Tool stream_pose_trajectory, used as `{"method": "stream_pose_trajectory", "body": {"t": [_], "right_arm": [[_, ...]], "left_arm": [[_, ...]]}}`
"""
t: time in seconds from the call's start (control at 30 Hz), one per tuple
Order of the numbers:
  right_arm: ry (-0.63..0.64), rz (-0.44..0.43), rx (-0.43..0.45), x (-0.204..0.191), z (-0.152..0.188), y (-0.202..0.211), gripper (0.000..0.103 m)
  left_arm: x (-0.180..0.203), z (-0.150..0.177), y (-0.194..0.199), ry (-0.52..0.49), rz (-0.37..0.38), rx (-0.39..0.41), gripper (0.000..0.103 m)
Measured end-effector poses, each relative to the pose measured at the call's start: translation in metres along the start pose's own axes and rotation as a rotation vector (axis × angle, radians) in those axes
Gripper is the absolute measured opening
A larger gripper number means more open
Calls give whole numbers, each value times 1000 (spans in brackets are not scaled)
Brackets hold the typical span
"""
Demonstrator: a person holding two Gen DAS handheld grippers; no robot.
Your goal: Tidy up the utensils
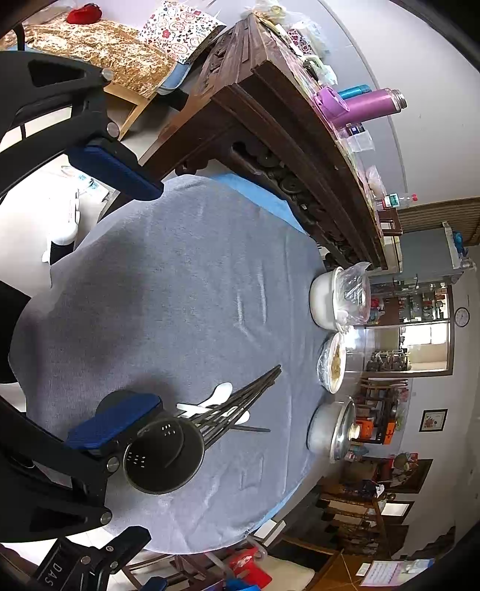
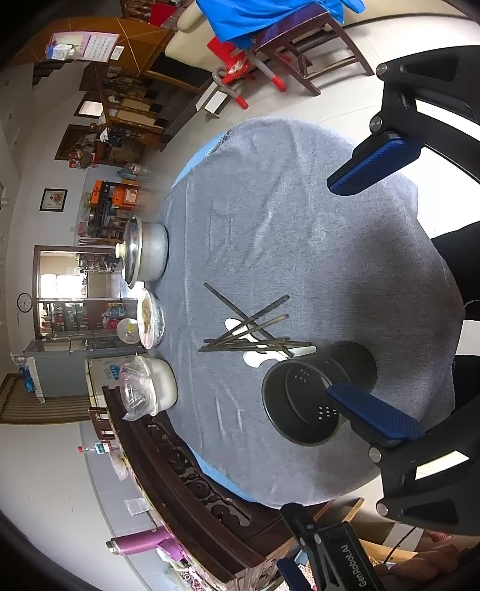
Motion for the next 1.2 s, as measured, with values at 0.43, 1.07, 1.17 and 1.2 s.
{"method": "stream_pose_trajectory", "body": {"t": [0.43, 1.07, 1.17, 1.2], "right_arm": [[-5, 3, -7, 0, -1, -2, 103], [2, -18, -1, -4, 0, -3, 103], [4, -20, 5, -3, 0, -1, 103], [6, -20, 8, -3, -1, 0, 103]], "left_arm": [[-1, -1, -8, 3, 7, -19, 103], [-4, -1, -13, 1, 3, -25, 103], [-4, -1, -11, -2, 3, -21, 103], [-4, -1, -11, -3, 2, -20, 103]]}}
Point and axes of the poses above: each gripper's, at about its wrist camera, not at the fingertips, and y roughly against the way its jaws point, x to its right, z to its underside, the point moved 6 cm from there along -y, roughly the way its jaws point, and after that the axes turned 12 degrees about -x, right-handed, at the moved point
